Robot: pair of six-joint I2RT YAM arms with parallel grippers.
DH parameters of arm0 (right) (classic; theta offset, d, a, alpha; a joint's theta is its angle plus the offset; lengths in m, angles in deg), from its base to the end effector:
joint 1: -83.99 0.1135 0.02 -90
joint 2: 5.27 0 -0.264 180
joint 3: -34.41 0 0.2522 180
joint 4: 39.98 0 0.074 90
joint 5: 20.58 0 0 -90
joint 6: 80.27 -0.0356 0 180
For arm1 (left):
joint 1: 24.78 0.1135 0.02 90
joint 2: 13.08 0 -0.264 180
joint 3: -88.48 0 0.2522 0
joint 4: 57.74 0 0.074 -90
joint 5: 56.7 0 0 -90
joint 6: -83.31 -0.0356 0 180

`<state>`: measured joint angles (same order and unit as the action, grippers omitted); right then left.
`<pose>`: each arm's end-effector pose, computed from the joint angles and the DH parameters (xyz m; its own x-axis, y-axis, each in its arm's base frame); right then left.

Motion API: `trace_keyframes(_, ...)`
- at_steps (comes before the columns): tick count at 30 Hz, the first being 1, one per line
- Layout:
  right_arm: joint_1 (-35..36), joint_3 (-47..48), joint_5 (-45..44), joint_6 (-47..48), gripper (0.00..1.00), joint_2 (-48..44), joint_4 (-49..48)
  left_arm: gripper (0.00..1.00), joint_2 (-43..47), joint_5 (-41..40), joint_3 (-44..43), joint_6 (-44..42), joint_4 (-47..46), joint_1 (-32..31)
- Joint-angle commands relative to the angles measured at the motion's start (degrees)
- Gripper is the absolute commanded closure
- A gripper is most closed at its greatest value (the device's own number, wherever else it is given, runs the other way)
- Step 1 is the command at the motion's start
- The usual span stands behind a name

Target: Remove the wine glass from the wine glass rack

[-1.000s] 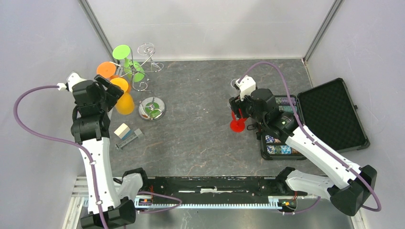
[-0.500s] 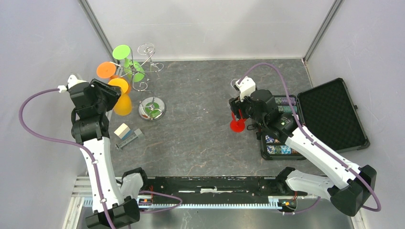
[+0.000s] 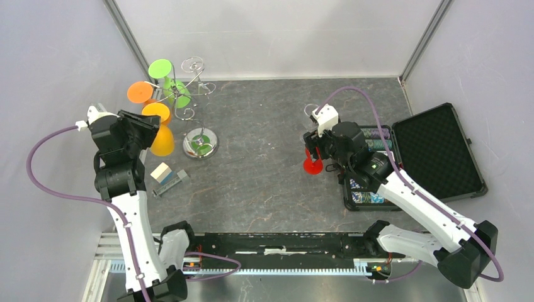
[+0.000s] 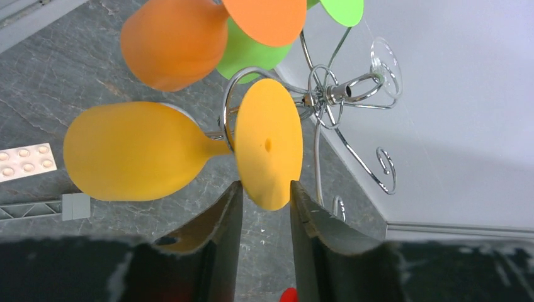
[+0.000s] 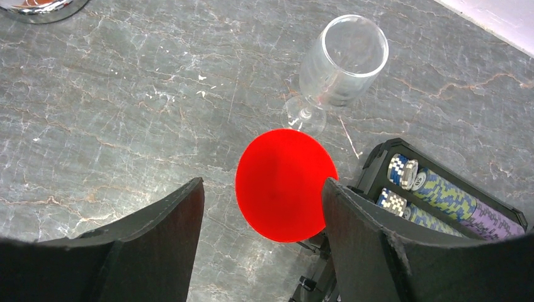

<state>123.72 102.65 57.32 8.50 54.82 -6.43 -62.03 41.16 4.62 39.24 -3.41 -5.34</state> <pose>0.1865 0.1453 0.3314 -0.3401 -0.2554 -0.9051 -0.4722 0.8787 -0.0705 0.1492 0.0475 0.4206 -0.0686 -0.7790 -0.6233 -0.3700 0.6001 -0.7092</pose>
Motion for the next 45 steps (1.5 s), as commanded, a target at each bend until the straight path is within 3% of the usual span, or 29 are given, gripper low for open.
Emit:
trace_keyframes(1, -0.1, -0.6, -0.4, 0.1, 0.27, -1.3, -3.1, 0.65, 2.2, 1.3, 3.5, 5.0, -4.0, 0.3)
trace_keyframes(8, -0.1, -1.1, -0.3, 0.2, 0.27, -1.4, -3.1, 0.77, 2.8, 2.0, 5.2, 7.4, -7.0, 0.3)
trace_keyframes(12, -0.1, -1.4, 1.0, 0.4, 0.27, -1.3, -3.4, 0.79, 2.9, 2.3, 5.0, 7.8, -7.4, 0.3)
trace_keyframes(17, -0.1, -1.4, 1.7, 0.5, 0.27, -1.0, -3.6, 0.62, 2.8, 1.1, 4.9, 7.3, -7.5, 0.3)
trace_keyframes(20, -0.1, -1.5, 2.0, 0.5, 0.27, -0.8, -3.7, 0.62, 2.7, 0.6, 5.2, 7.4, -8.4, 0.3)
trace_keyframes(27, -0.1, -2.3, 2.5, 0.4, 0.27, -1.7, -3.8, 0.70, 2.4, 1.7, 6.8, 10.3, -11.6, 0.3)
trace_keyframes(35, -0.1, -3.1, 2.2, 0.5, 0.27, -2.7, -4.0, 0.98, 3.6, 1.7, 6.1, 11.7, -12.1, 0.3)
trace_keyframes(45, -0.1, -3.1, 2.3, 0.7, 0.27, -3.3, -4.1, 0.98, 4.7, -1.3, 4.2, 13.2, -12.1, 0.3)
